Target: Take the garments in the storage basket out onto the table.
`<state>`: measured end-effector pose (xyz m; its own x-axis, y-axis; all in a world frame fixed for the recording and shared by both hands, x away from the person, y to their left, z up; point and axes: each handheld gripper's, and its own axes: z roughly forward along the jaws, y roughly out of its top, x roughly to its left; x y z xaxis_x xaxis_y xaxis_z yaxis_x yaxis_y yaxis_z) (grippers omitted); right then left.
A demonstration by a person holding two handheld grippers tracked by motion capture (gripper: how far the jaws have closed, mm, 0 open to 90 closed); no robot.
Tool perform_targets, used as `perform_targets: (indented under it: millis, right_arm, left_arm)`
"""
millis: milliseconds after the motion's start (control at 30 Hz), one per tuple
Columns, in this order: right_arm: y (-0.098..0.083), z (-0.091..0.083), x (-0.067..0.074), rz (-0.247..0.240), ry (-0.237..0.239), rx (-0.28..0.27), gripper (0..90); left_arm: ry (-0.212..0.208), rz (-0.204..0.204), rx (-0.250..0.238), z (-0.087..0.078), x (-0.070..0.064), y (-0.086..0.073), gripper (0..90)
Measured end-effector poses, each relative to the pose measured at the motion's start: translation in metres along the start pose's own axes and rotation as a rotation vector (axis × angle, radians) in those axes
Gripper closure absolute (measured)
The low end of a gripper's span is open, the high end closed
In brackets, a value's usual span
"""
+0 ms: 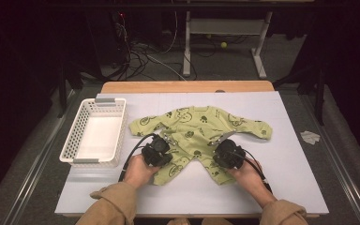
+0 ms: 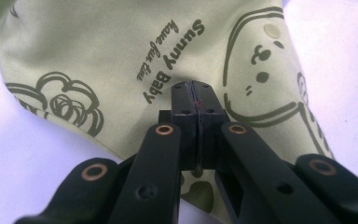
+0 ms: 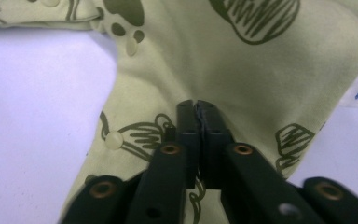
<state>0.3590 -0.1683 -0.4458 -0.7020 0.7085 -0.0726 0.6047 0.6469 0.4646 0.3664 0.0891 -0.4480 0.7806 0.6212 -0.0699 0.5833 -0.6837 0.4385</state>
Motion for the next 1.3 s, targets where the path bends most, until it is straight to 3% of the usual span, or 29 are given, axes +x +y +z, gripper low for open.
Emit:
perform_targets:
  millis: [233, 467, 567, 600, 667, 767, 900, 1033, 1200, 1300]
  right_arm:
    - [0.005, -0.007, -0.005, 0.007, -0.032, -0.039, 90.0]
    - [0.015, -0.017, -0.015, 0.040, -0.046, -0.082, 90.0]
    - [0.017, -0.012, -0.019, 0.050, -0.051, -0.062, 90.0]
    - [0.017, -0.008, -0.018, 0.046, -0.050, -0.041, 90.0]
    - [0.016, -0.001, -0.014, 0.033, -0.046, -0.015, 90.0]
    - [0.013, -0.007, -0.010, 0.033, 0.001, -0.047, 85.2]
    - [0.008, -0.022, -0.011, 0.058, 0.019, -0.069, 78.5]
    - [-0.005, -0.025, -0.009, 0.047, 0.016, -0.036, 74.5]
    - [-0.017, -0.020, -0.010, 0.071, 0.036, -0.021, 70.3]
    - [-0.021, -0.013, -0.010, 0.078, 0.035, -0.013, 70.9]
  left_arm:
    - [-0.011, -0.052, -0.091, -0.014, 0.017, 0.006, 85.6]
    - [0.050, -0.117, -0.170, -0.016, 0.039, 0.008, 85.4]
    - [0.029, -0.154, -0.142, -0.006, 0.047, 0.007, 85.1]
    - [0.034, -0.147, -0.118, -0.003, 0.045, 0.008, 84.7]
    - [0.045, -0.150, -0.119, -0.004, 0.040, 0.008, 78.3]
    - [0.029, -0.150, -0.167, -0.020, 0.032, 0.004, 68.0]
    - [-0.007, -0.115, -0.163, -0.033, 0.017, -0.004, 62.1]
    - [-0.029, -0.078, -0.109, -0.025, 0.006, -0.017, 59.4]
    - [-0.030, -0.095, -0.068, -0.008, 0.007, -0.027, 58.6]
    - [-0.032, -0.099, -0.082, -0.006, 0.008, -0.028, 59.7]
